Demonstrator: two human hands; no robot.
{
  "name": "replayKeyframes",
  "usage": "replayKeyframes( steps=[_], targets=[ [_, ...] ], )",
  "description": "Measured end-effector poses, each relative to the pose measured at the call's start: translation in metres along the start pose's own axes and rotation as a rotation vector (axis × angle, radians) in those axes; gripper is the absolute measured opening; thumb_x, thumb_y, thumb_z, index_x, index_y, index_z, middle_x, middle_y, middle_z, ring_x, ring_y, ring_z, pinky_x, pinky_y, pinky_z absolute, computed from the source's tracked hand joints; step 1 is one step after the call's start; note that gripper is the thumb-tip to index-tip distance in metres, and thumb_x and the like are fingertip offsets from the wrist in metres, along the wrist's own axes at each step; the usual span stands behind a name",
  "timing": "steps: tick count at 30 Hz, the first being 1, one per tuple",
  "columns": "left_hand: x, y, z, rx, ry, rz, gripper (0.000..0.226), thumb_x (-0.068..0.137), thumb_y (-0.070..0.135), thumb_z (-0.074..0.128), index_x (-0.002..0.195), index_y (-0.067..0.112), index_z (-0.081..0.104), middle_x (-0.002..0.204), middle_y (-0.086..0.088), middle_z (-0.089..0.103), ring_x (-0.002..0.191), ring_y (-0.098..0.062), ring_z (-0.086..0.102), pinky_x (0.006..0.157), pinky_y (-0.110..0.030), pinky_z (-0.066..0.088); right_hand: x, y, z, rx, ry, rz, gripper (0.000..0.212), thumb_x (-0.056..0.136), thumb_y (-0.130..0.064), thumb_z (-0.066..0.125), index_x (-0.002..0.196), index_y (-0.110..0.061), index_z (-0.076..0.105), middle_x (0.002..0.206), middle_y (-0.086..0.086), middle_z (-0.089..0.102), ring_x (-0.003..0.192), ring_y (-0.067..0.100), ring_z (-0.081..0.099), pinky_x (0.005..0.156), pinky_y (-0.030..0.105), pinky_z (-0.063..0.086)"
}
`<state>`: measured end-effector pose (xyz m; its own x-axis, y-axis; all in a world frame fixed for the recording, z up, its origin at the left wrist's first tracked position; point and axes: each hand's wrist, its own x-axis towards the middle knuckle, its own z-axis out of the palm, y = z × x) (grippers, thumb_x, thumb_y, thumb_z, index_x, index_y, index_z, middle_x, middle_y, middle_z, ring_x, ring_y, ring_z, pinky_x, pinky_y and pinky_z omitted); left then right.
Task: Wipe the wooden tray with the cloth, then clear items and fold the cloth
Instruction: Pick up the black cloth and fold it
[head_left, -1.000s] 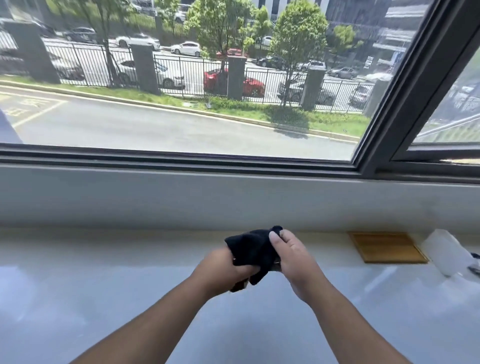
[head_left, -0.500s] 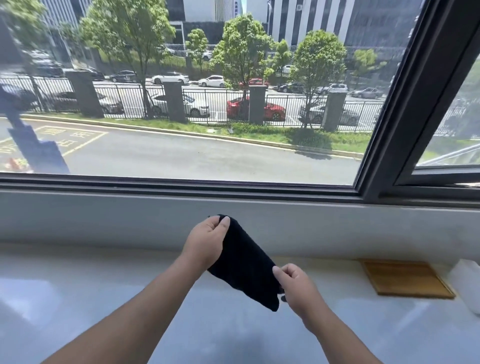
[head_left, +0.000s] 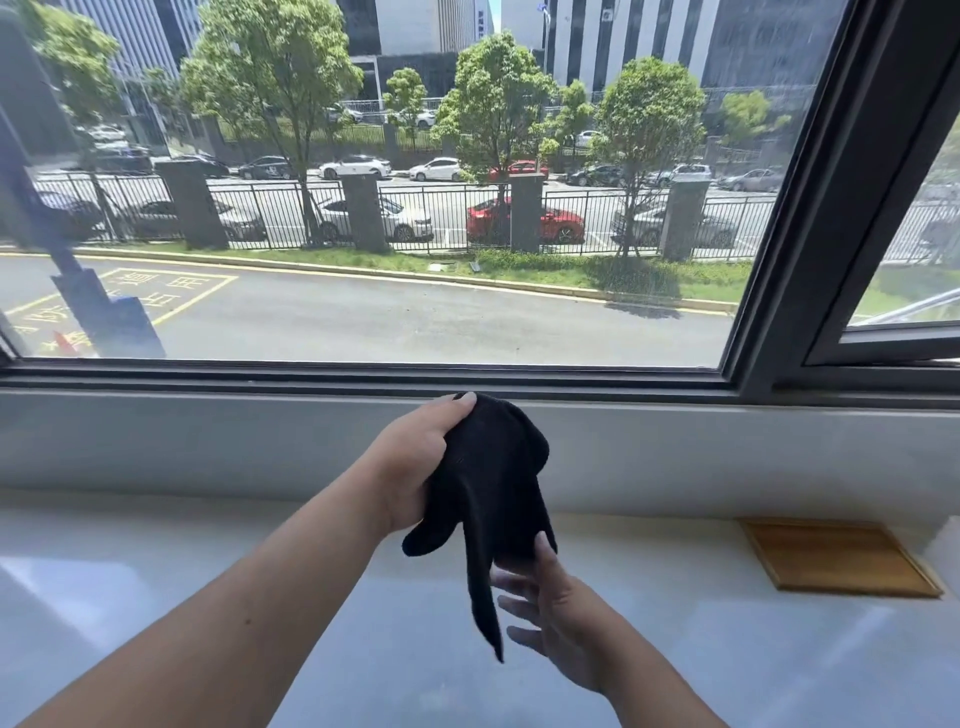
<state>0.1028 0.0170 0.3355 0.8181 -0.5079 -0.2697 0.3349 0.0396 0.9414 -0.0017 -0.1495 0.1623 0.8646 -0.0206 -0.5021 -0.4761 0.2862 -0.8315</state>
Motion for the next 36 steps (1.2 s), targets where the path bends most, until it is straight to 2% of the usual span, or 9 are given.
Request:
replayKeyframes(
  steps=[4,9,14,19,23,28,31,34,36],
  targets=[
    [-0.003,0.0,-0.003,-0.087,0.002,-0.039,0.044,0.102,0.044,0.061,0.122,0.007,0.072,0.106,-0.019,0.075,0.089,-0.035,0.073,0.073,-0.043,0.06,0.003,-0.004,0.01,0.165,-0.044,0.027,0.088,0.073,-0.086,0.065,0.125,-0.017,0.076,0.126,0.012,0.077,0.12,0.029,0.071,0.107,0.051,0.054],
    [-0.006,-0.001,-0.013,-0.063,0.013,-0.046,0.048,0.101,0.044,0.062,0.123,0.002,0.074,0.113,-0.02,0.075,0.097,-0.036,0.073,0.082,-0.044,0.059,0.009,-0.015,0.015,0.471,-0.022,-0.105,0.052,0.089,-0.038,0.073,0.132,-0.009,0.069,0.123,0.014,0.075,0.104,0.032,0.074,0.09,0.045,0.057],
    [-0.009,0.003,-0.036,-0.105,0.029,0.032,0.045,0.101,0.041,0.058,0.117,0.004,0.077,0.111,-0.019,0.076,0.097,-0.033,0.074,0.078,-0.039,0.06,0.006,-0.049,-0.016,0.647,-0.049,-0.204,0.02,0.087,-0.025,0.075,0.09,-0.007,0.083,0.112,0.015,0.076,0.102,0.033,0.075,0.102,0.046,0.054],
    [-0.008,-0.003,-0.039,-0.152,0.07,0.017,0.034,0.095,0.041,0.063,0.094,0.013,0.081,0.088,-0.009,0.075,0.078,-0.025,0.074,0.065,-0.034,0.059,-0.001,-0.039,-0.004,0.414,-0.159,0.085,0.031,0.094,-0.019,0.066,0.114,0.003,0.075,0.13,0.017,0.07,0.111,0.037,0.071,0.099,0.045,0.055],
    [-0.004,-0.006,-0.048,-0.066,0.077,0.013,0.039,0.097,0.041,0.062,0.104,0.008,0.081,0.098,-0.013,0.079,0.088,-0.03,0.076,0.075,-0.039,0.059,-0.001,-0.034,0.0,0.321,-0.032,0.023,0.05,0.094,-0.006,0.066,0.142,-0.008,0.054,0.118,0.017,0.07,0.092,0.031,0.066,0.078,0.04,0.056],
    [0.01,-0.021,-0.078,0.502,0.381,0.037,0.027,0.103,0.031,0.061,0.094,0.012,0.078,0.096,-0.013,0.08,0.086,-0.03,0.074,0.078,-0.044,0.06,-0.01,-0.07,-0.036,0.057,0.27,-0.224,0.038,0.098,0.003,0.062,0.13,-0.017,0.059,0.113,0.019,0.071,0.084,0.027,0.066,0.077,0.039,0.056],
    [0.016,-0.047,-0.094,0.534,0.379,-0.042,0.012,0.1,0.014,0.068,0.1,0.011,0.079,0.102,-0.017,0.08,0.086,-0.027,0.071,0.094,-0.047,0.06,-0.015,-0.089,-0.053,-0.179,0.33,-0.309,0.03,0.098,0.005,0.063,0.124,-0.01,0.065,0.114,0.015,0.076,0.087,0.023,0.07,0.078,0.038,0.053],
    [0.019,-0.063,-0.102,0.515,0.356,-0.042,0.027,0.095,0.015,0.076,0.12,0.021,0.067,0.105,-0.011,0.078,0.093,-0.024,0.073,0.092,-0.041,0.059,-0.02,-0.104,-0.065,-0.418,0.361,-0.349,0.023,0.097,0.002,0.065,0.114,-0.011,0.072,0.107,0.012,0.08,0.088,0.019,0.073,0.085,0.037,0.058],
    [0.022,-0.065,-0.104,0.599,0.36,-0.001,0.025,0.095,0.018,0.077,0.114,0.029,0.067,0.099,-0.001,0.08,0.098,-0.019,0.074,0.092,-0.036,0.055,-0.022,-0.114,-0.072,-0.662,0.435,-0.366,0.017,0.096,-0.006,0.069,0.108,-0.016,0.076,0.101,0.006,0.081,0.092,0.018,0.074,0.092,0.039,0.059]
  ],
)
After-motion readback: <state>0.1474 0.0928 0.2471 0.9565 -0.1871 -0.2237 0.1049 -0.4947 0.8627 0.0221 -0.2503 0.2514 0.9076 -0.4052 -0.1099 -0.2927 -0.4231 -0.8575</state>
